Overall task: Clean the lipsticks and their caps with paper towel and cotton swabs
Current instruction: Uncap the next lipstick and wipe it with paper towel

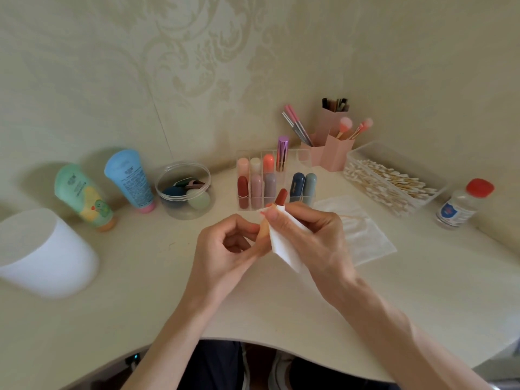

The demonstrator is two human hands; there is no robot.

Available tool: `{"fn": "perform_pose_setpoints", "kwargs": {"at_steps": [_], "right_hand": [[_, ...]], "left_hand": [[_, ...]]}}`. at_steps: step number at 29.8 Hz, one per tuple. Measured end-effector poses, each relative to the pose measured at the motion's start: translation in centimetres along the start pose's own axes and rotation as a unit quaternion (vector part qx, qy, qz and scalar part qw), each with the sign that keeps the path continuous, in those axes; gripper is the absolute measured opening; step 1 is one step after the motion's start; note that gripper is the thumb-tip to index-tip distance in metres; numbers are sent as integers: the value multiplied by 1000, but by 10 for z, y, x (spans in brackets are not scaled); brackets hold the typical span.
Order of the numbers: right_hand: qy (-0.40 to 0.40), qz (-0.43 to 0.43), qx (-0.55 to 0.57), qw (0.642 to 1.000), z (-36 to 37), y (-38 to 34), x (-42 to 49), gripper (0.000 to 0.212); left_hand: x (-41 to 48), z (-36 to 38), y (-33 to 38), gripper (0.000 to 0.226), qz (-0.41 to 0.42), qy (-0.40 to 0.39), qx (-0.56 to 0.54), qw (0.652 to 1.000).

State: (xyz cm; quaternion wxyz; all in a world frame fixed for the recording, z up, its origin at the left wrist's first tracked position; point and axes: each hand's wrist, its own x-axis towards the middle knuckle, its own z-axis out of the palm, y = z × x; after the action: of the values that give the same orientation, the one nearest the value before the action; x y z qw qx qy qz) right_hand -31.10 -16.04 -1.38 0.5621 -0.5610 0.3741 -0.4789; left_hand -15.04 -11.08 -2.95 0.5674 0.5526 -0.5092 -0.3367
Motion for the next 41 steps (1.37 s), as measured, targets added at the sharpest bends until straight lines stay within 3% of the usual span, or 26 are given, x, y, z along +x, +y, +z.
{"fn": "perform_pose_setpoints", "kwargs": {"at_steps": [6, 11, 16, 18, 21, 28, 34, 41], "right_hand": [[-14, 3, 15, 1000, -4, -4, 0, 27], [-16, 0, 9, 1000, -1, 0, 0, 23], [-6, 3, -3, 1000, 0, 0, 0, 22], [-7, 8, 7, 1000, -3, -1, 1, 26], [-32, 10, 29, 999, -5, -4, 1, 33], [-46, 25, 60, 997, -6, -6, 1, 32], [-61, 21, 81, 995, -6, -5, 1, 33], [-56, 26, 69, 996, -1, -1, 0, 30]], "left_hand": [[0, 0, 8, 32, -31, -33, -52, 998], [-2, -2, 8, 25, -14, 27, -20, 999], [-3, 1, 6, 33, 28, 69, 71, 995], [-2, 2, 6, 37, 85, 78, 105, 988], [-3, -1, 7, 30, 136, 64, 116, 982], [-6, -1, 14, 16, 40, 5, 15, 999], [-3, -2, 14, 21, -15, -74, -81, 994], [-1, 2, 7, 27, -14, 15, -56, 998]]}}
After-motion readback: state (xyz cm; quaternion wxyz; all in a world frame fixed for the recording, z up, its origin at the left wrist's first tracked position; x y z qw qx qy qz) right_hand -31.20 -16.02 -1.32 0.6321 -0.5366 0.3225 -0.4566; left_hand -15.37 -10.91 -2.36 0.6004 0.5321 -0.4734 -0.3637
